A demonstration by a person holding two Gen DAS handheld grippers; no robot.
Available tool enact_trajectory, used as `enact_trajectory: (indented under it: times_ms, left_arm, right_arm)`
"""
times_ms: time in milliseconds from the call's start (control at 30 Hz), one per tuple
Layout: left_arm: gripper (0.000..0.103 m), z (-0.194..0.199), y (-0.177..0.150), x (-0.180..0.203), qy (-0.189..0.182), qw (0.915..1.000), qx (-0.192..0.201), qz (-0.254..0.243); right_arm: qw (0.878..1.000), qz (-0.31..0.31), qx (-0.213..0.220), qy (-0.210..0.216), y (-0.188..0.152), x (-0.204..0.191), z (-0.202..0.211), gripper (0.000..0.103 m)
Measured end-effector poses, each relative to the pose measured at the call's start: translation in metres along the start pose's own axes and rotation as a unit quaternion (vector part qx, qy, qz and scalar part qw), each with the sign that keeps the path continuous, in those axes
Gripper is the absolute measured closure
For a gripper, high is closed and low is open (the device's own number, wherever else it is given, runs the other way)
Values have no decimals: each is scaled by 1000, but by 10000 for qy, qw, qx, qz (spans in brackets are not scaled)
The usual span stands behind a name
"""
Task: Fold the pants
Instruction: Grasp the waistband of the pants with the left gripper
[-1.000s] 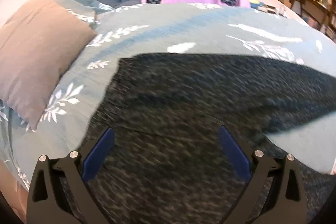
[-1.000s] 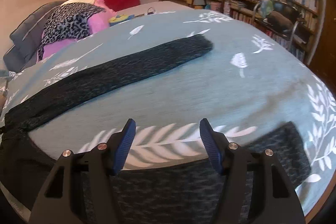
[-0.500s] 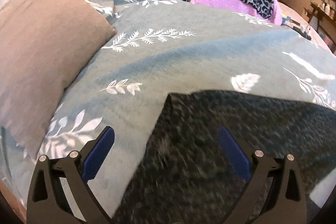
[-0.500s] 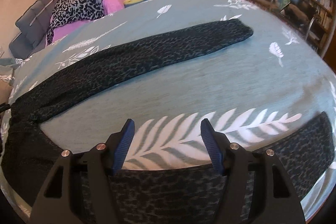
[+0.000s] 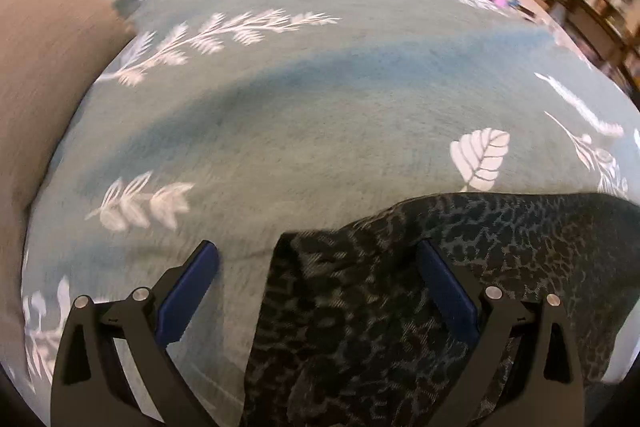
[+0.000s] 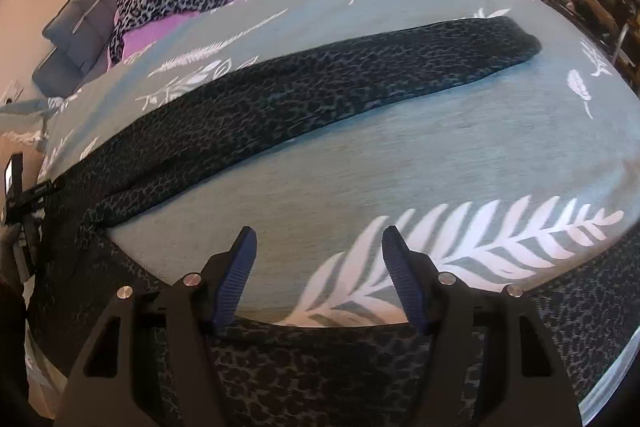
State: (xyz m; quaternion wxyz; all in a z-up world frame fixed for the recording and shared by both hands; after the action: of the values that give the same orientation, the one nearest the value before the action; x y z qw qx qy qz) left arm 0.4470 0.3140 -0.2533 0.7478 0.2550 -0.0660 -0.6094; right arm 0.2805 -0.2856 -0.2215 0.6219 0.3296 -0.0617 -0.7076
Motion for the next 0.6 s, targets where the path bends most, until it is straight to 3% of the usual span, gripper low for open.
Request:
enact_trajectory:
  times_ms: [67,133,200,367,600]
  left_arm:
    - [20,1,2,4,-116,9998,53,-127]
    - [44,6,2,8,-187,9994,106,-288]
    - [54,12,3,9,-134,9992,142,-360]
    - [63,39,-2,4,-387,9982,382,-262]
    - [65,122,-41,10,-838,9878,1143,-644]
  right_arm:
    - [9999,74,-94,19,-1,-7,-8,36]
    - [9998,119,-139,20,-2,-11,-13,36]
    - [9997,158,-165,39,-2,-15,-17,36]
    - [9995,288,-122,107,2,-26,-20,36]
    - [9994,294,161,42,30,-16,-12,36]
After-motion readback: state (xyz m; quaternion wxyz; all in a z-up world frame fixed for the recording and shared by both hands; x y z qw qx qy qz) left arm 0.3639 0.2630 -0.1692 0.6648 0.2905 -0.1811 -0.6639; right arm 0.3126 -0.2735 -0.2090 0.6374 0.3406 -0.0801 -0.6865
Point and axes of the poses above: each gripper's, at about its wrist camera, not at the fingertips, and z roughly against the way its jaws point, x to its right, y to its top, the point moved 5 cm from there along -z, roughly the way its jaws point, and after that the axes turned 12 degrees about y, right-handed, at the moved point
